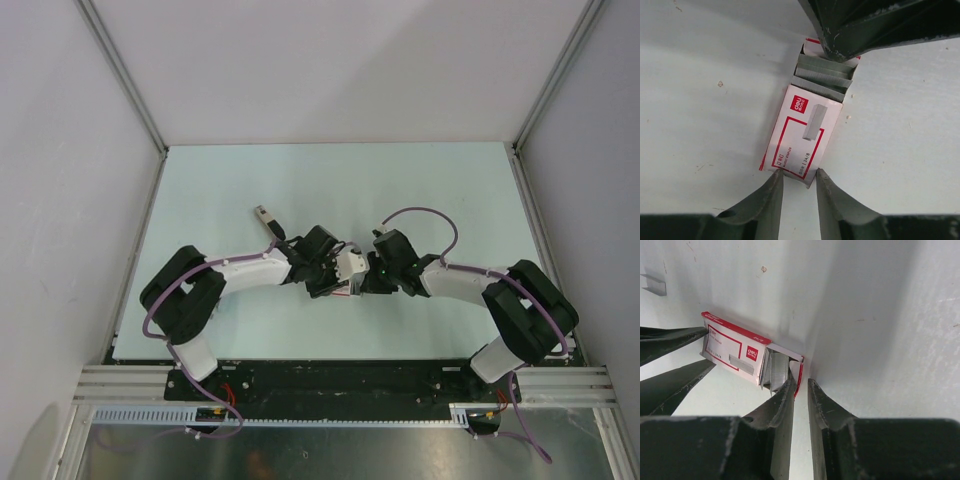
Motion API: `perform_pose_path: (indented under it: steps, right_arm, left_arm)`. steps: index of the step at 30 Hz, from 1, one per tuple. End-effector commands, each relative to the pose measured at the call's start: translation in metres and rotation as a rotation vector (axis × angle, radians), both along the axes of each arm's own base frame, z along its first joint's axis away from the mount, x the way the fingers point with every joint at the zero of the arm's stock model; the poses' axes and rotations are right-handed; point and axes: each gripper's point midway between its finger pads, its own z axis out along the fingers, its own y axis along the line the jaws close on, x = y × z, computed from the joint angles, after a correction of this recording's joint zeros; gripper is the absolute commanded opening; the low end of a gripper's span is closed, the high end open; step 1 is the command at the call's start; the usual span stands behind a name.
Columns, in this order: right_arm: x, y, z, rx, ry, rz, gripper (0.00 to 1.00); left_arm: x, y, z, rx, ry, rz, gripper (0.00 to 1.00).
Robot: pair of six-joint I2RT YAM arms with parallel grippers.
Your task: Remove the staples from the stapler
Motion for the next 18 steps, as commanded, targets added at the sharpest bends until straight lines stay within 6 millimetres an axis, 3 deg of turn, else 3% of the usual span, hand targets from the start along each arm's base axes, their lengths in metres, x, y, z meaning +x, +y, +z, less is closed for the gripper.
perform_pose_path:
  steps: [1, 9, 18]
  right_arm:
    - [0.000, -0.016, -0.007, -0.063, -0.005, -0.013, 0.22]
    - [-0.001, -0.021, -0.011, -0.075, 0.003, -0.013, 0.20]
    - [-0.001, -0.027, -0.012, -0.079, 0.006, -0.016, 0.20]
  left_arm:
    - [-0.004, 0.021, -0.010, 0.074, 0.006, 0.005, 0.35]
    - [0.005, 0.020, -0.007, 0.065, 0.003, 0.028, 0.24]
    - [0.005, 0.029, -0.009, 0.083, -0.008, 0.035, 0.24]
